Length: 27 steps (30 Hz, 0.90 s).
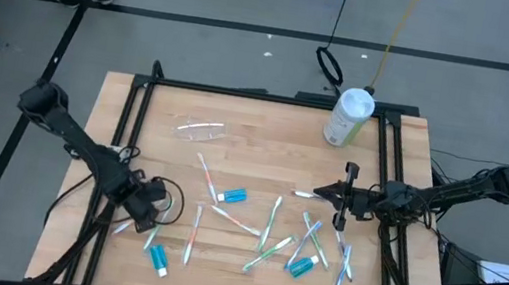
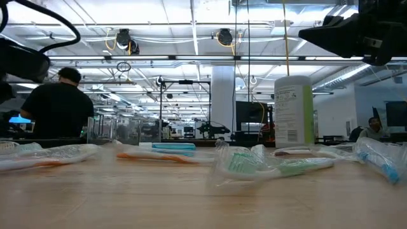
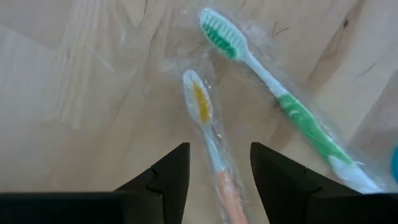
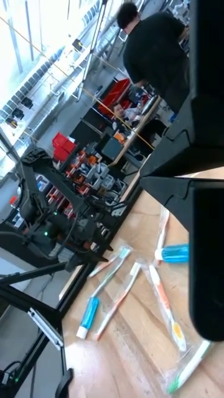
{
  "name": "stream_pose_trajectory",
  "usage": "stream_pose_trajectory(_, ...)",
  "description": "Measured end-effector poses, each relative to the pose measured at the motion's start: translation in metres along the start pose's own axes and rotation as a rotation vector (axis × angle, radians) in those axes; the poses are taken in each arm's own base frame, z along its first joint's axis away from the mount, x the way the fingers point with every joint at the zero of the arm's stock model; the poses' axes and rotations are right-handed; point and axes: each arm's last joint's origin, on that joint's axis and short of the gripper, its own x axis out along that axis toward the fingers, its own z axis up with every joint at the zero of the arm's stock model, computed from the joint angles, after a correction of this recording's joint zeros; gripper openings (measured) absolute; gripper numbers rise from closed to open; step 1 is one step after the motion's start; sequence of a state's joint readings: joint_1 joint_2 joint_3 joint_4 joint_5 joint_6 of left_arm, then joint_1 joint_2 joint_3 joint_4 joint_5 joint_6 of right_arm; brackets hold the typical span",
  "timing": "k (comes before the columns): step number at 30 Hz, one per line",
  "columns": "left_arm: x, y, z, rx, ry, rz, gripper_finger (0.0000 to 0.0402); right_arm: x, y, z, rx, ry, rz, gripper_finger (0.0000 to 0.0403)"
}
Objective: Pick & Place toothbrushing station
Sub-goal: Put the orange toothbrush into the transparent organizer
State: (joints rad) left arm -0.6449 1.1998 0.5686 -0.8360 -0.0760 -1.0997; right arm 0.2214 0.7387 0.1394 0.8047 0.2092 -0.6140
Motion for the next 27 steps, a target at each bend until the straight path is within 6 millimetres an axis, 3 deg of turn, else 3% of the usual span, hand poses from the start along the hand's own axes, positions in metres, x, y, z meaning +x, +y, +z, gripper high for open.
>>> stream_pose_trajectory(17, 0.0005, -0.0088, 0.0045, 0.055, -0.065, -0.071, 0.0175, 0.0, 0.0, 0.0, 0.0, 0.0, 0.0, 0.0004)
stream_pose_trajectory(27, 0.0006, -0.0077, 0.0035, -0.003, -0.055, -0.061, 0.0175, 0.0, 0.0, 0.0, 0.016, 0.0, 0.001, 0.0004)
